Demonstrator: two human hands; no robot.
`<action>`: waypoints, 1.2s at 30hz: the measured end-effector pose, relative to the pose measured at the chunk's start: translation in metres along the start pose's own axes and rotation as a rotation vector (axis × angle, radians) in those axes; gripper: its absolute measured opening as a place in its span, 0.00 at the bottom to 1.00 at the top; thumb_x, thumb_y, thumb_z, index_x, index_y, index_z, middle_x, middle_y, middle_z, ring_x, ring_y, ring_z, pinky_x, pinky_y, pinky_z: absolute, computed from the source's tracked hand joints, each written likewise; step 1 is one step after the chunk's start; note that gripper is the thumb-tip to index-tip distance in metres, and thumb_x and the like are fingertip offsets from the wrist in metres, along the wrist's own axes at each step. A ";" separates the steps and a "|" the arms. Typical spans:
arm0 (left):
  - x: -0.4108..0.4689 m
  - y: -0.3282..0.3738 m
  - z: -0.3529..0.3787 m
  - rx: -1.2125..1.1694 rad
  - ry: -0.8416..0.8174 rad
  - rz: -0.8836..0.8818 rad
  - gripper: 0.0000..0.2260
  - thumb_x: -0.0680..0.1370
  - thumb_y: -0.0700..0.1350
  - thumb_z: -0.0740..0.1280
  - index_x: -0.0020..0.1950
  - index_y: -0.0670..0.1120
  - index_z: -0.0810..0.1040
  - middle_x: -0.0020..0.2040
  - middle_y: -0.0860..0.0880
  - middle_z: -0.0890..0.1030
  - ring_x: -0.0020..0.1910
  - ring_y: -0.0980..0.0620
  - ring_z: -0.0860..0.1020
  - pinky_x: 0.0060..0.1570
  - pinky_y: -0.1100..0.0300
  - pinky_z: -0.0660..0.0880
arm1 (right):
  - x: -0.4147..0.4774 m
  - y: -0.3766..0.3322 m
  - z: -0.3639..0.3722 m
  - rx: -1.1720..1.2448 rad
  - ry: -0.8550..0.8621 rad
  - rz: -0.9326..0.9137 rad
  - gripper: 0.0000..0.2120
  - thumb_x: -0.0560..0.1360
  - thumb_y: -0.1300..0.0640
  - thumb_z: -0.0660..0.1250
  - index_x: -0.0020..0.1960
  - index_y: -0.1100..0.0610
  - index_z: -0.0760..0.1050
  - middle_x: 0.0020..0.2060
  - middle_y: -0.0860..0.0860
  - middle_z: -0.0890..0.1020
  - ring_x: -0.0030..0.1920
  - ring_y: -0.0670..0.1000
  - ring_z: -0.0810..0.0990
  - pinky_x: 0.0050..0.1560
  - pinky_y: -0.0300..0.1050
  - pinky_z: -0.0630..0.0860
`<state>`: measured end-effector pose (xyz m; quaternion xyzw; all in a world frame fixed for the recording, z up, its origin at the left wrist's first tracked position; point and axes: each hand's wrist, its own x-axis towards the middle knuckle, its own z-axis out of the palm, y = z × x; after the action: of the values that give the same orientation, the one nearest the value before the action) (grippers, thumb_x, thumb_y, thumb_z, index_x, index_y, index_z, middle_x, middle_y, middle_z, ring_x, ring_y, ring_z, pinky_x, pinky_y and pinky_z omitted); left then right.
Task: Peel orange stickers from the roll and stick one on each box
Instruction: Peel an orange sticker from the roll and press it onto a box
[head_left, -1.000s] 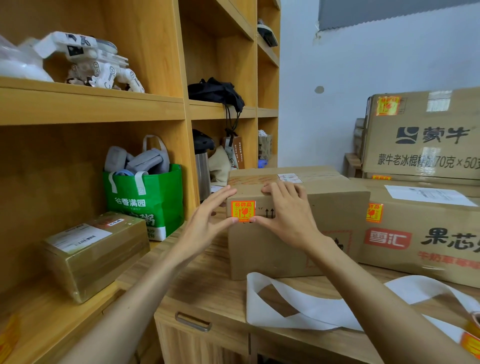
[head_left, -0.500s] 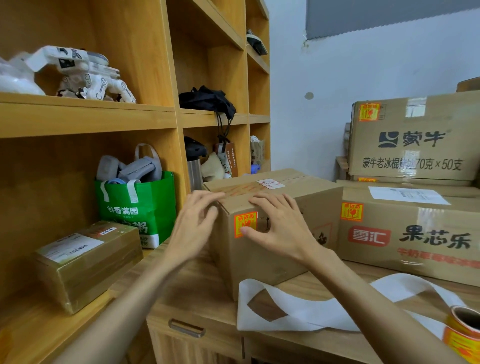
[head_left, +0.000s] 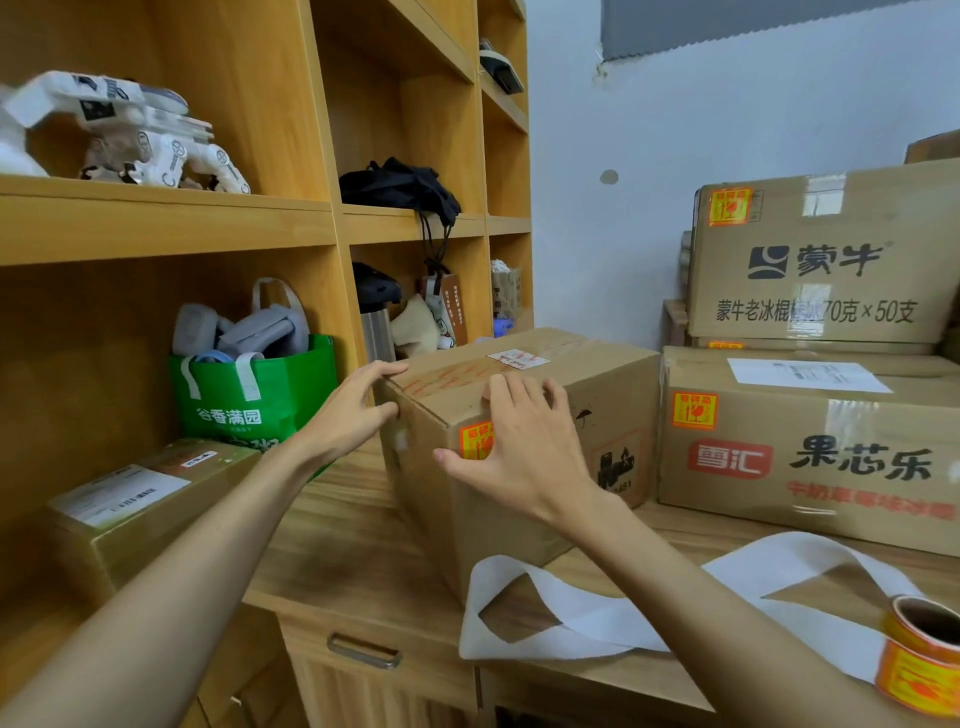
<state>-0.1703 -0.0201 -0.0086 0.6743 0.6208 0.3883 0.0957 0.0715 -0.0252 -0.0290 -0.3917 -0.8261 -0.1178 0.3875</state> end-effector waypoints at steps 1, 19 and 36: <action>-0.004 -0.002 -0.001 -0.022 0.005 0.009 0.23 0.79 0.38 0.66 0.70 0.59 0.71 0.73 0.52 0.69 0.70 0.52 0.66 0.71 0.49 0.66 | -0.001 0.004 -0.002 0.021 -0.015 -0.009 0.30 0.70 0.28 0.60 0.56 0.54 0.68 0.55 0.48 0.75 0.58 0.50 0.72 0.71 0.58 0.60; -0.026 0.022 0.039 -0.048 0.183 0.145 0.27 0.74 0.53 0.76 0.72 0.57 0.74 0.59 0.58 0.72 0.56 0.58 0.74 0.54 0.63 0.74 | -0.016 0.113 -0.058 0.286 -0.188 0.114 0.24 0.76 0.43 0.69 0.70 0.46 0.72 0.69 0.44 0.73 0.69 0.46 0.68 0.71 0.53 0.65; -0.001 0.074 0.111 -0.083 0.193 0.149 0.28 0.74 0.55 0.75 0.73 0.56 0.73 0.60 0.52 0.69 0.55 0.53 0.73 0.59 0.54 0.75 | -0.025 0.182 -0.075 0.311 -0.146 0.213 0.23 0.75 0.47 0.72 0.67 0.52 0.74 0.65 0.47 0.77 0.60 0.41 0.73 0.56 0.33 0.68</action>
<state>-0.0427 0.0029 -0.0389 0.6734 0.5589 0.4826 0.0341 0.2570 0.0447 -0.0166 -0.4198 -0.8141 0.0816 0.3929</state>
